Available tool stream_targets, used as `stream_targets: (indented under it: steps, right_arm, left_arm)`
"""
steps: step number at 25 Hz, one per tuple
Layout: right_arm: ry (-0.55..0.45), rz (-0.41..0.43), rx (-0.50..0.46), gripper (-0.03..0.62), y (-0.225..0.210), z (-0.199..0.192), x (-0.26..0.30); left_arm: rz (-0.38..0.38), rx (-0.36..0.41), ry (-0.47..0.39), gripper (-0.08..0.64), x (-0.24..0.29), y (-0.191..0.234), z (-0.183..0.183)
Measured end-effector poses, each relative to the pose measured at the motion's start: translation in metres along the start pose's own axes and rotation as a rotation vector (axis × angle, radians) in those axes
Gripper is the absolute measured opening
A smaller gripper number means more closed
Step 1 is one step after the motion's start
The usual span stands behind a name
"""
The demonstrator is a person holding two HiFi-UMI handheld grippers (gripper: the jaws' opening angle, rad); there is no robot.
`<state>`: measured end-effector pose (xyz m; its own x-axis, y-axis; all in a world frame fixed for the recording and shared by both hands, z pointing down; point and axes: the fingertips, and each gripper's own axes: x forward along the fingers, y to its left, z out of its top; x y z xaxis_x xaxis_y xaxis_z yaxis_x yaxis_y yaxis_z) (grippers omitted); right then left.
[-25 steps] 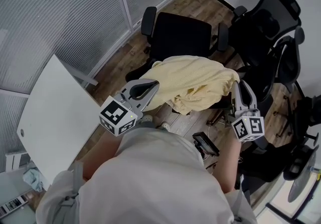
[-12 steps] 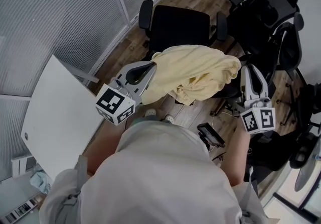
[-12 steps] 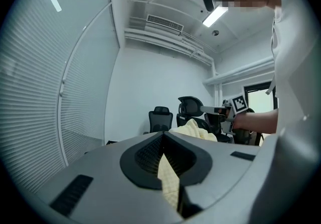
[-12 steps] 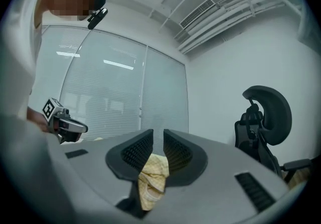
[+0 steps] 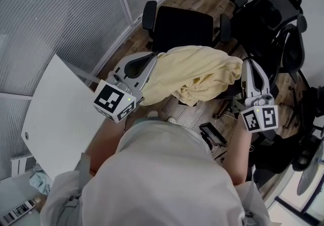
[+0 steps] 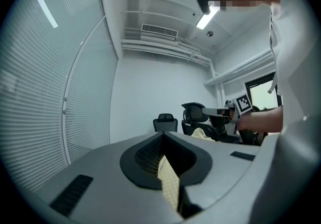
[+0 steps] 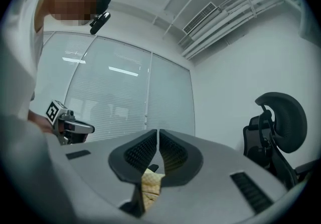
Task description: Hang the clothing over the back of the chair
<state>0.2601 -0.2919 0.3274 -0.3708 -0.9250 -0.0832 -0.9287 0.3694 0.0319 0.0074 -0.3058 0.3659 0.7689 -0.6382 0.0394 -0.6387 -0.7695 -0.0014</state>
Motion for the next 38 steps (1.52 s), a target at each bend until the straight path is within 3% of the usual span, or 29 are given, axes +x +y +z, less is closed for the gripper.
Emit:
stream_targets:
  steps: [19,38]
  right_arm:
    - [-0.080,0.060,-0.018,0.020,0.037,0.030,0.019]
    - [-0.083,0.068,-0.046,0.020,0.049,0.031,0.021]
  left_arm:
    - [0.071,0.004,-0.103,0.012,-0.004,0.019,0.031]
    - [0.047,-0.005,-0.094,0.012,0.001,0.017,0.026]
